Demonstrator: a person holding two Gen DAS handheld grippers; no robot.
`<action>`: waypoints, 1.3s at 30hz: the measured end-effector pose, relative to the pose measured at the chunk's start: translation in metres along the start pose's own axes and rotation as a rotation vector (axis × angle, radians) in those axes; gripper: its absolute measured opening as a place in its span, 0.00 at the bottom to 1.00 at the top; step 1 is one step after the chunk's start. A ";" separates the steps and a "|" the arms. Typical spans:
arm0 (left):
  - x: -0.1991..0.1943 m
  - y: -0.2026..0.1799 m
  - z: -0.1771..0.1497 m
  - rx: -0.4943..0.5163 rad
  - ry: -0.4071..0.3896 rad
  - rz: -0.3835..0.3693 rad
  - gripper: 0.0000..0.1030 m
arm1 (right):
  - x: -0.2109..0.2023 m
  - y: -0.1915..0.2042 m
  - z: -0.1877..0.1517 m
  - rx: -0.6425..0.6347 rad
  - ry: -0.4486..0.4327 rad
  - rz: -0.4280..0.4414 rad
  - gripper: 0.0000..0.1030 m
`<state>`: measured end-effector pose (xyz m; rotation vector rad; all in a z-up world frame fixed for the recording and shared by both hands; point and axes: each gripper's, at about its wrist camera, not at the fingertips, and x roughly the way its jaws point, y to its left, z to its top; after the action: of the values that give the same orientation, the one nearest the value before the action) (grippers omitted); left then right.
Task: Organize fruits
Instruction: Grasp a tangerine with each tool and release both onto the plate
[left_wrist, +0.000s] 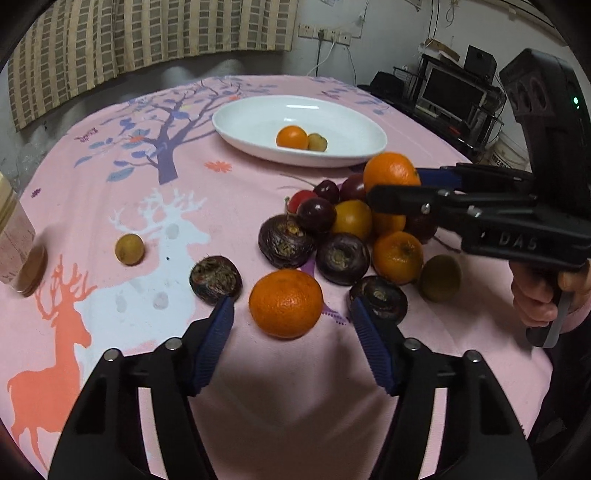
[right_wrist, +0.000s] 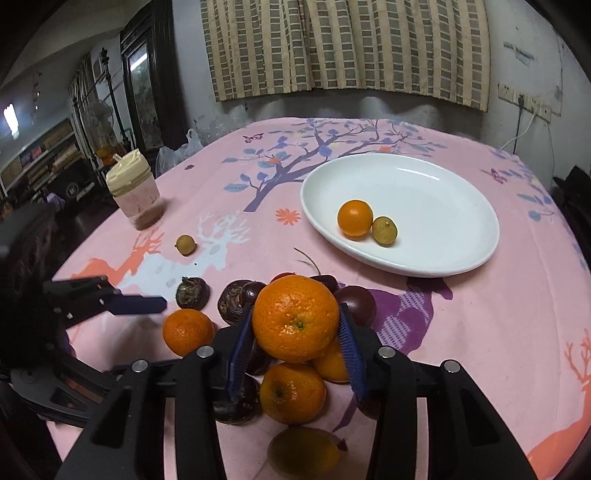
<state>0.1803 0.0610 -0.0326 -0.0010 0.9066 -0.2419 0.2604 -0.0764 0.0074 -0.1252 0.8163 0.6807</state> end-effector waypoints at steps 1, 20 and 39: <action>0.002 0.001 0.000 -0.001 0.009 -0.004 0.57 | 0.000 -0.001 0.000 0.005 -0.002 0.002 0.43; 0.017 0.006 0.002 -0.032 0.041 0.006 0.42 | -0.013 -0.003 0.003 0.024 -0.058 0.023 0.43; 0.101 0.032 0.197 -0.051 0.061 0.062 0.41 | 0.062 -0.126 0.070 0.313 -0.074 -0.179 0.44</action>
<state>0.4004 0.0510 0.0074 -0.0134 0.9714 -0.1620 0.4108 -0.1183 -0.0073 0.1085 0.8194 0.3809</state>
